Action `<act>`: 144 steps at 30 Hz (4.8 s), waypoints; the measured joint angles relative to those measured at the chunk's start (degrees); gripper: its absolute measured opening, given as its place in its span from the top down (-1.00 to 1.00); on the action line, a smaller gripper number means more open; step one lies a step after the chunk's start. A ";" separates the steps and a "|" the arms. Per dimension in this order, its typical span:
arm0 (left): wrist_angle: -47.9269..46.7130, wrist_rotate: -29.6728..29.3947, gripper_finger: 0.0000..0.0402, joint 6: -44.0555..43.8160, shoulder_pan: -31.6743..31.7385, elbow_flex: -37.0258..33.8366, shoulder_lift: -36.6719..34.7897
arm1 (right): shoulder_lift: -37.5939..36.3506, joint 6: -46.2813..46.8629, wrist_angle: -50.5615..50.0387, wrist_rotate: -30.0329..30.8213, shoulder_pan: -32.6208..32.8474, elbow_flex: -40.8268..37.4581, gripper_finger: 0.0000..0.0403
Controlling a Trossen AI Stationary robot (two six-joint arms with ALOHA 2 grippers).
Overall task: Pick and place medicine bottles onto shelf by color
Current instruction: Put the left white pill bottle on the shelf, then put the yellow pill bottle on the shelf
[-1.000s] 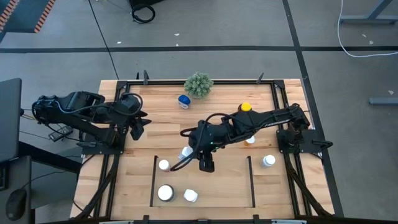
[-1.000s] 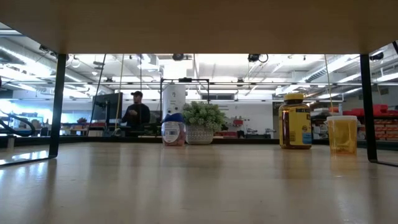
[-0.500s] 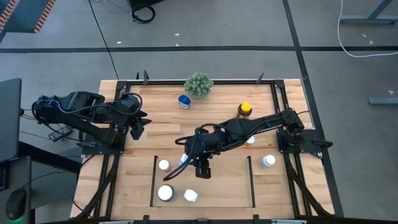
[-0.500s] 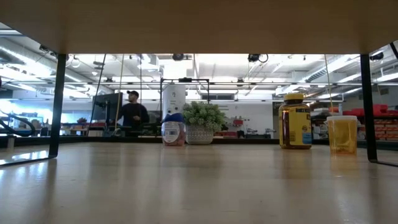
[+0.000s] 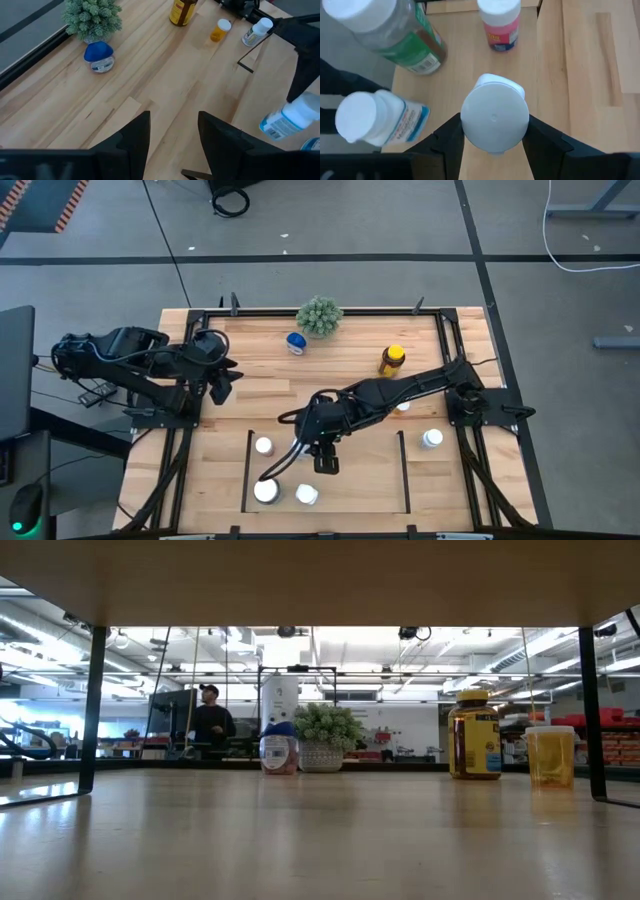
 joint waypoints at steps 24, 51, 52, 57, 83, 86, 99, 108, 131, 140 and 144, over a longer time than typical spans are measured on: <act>0.20 0.00 0.14 -1.48 0.00 0.00 0.02 | 0.20 -0.95 -0.58 0.22 -0.04 0.00 -0.01; 0.19 -0.01 0.14 -1.45 0.01 0.00 0.02 | 0.12 -1.86 -1.71 -0.85 0.02 0.00 -0.26; 0.19 0.00 0.14 -1.45 0.00 0.00 0.00 | 0.12 -1.85 -1.71 -0.85 0.02 0.00 -0.27; 0.17 0.00 0.14 -1.45 0.02 0.00 0.02 | 0.12 -1.84 -1.74 -1.09 0.02 0.00 -0.28; 0.14 0.00 0.14 -1.40 0.00 0.00 0.01 | 0.12 -2.92 -12.00 4.82 1.53 0.00 -0.28; 0.15 -0.01 0.14 -1.42 0.02 0.00 0.00 | 0.12 -3.29 -12.39 9.72 1.10 0.00 -0.28; 0.13 0.00 0.14 -1.43 0.00 0.00 0.00 | 0.12 -0.91 -9.15 11.16 -1.19 0.00 -0.28; 0.13 -0.02 0.14 -1.41 0.00 0.02 0.01 | 0.10 -1.10 -5.54 8.62 -1.14 -0.98 -0.28; 0.14 -0.02 0.14 -0.49 0.00 0.00 0.01 | 0.10 -1.97 -1.08 8.34 -1.18 -0.98 -0.28; 0.13 -0.02 0.14 0.10 0.01 0.00 0.02 | 0.12 7.52 -3.06 12.58 -4.52 -0.22 -0.28; 0.11 -0.02 0.14 0.12 0.02 0.00 0.01 | 0.12 12.01 -3.33 12.66 -7.21 -0.24 -0.28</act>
